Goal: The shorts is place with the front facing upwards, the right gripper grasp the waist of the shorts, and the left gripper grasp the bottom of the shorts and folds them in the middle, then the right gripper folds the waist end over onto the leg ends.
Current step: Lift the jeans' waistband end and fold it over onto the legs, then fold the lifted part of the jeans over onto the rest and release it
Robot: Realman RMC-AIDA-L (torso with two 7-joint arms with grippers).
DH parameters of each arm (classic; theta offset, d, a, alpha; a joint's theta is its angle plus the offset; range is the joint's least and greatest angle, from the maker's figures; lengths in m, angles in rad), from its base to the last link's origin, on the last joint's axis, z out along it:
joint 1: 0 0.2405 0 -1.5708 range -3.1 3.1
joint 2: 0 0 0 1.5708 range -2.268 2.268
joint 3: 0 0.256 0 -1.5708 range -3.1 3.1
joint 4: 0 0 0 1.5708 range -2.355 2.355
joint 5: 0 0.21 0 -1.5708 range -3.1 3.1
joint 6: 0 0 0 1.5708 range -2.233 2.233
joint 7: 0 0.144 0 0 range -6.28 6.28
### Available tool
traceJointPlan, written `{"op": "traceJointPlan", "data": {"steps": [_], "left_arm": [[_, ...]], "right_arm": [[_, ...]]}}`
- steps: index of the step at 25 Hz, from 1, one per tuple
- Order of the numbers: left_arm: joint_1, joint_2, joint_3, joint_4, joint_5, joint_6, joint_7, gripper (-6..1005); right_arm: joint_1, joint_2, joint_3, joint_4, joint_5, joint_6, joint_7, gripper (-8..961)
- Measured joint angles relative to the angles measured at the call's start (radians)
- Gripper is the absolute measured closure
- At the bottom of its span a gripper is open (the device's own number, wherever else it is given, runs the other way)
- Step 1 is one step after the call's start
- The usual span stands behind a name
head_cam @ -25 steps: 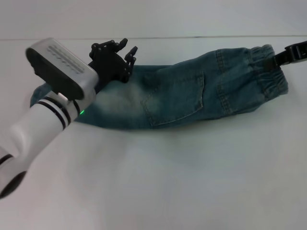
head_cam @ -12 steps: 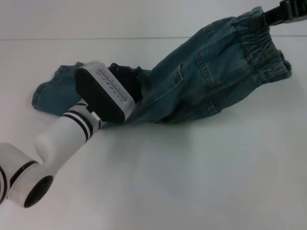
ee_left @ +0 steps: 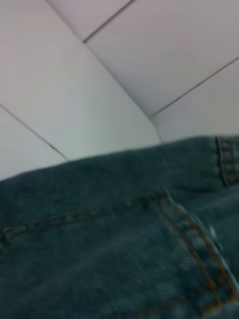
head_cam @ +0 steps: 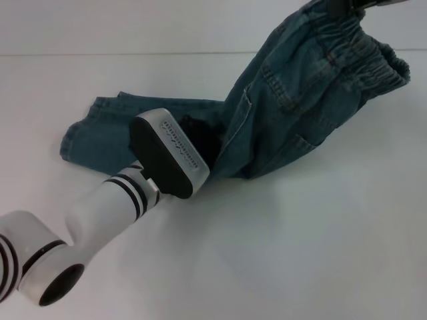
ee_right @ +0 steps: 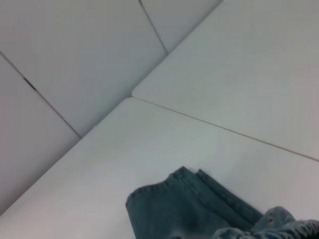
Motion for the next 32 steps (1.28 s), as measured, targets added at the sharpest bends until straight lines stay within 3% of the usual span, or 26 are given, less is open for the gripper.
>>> {"op": "traceJointPlan", "data": {"steps": [10,21,32], "left_arm": [[0.006,0.0,-0.169,-0.07,0.209,0.0,-0.041,997],[0.02,0.0,-0.28,-0.166,0.376,-0.002,-0.041,996],[0.069,0.0,-0.401,-0.174,0.463,0.003,-0.042,994]], "right_arm": [[0.049,0.023,-0.052,0.0,0.002,0.057,-0.009,886],[0.083,0.04,-0.1,0.005,0.002,0.08,-0.023,888],[0.076,0.039,-0.121,0.028,-0.002,0.09,-0.036,889]]}}
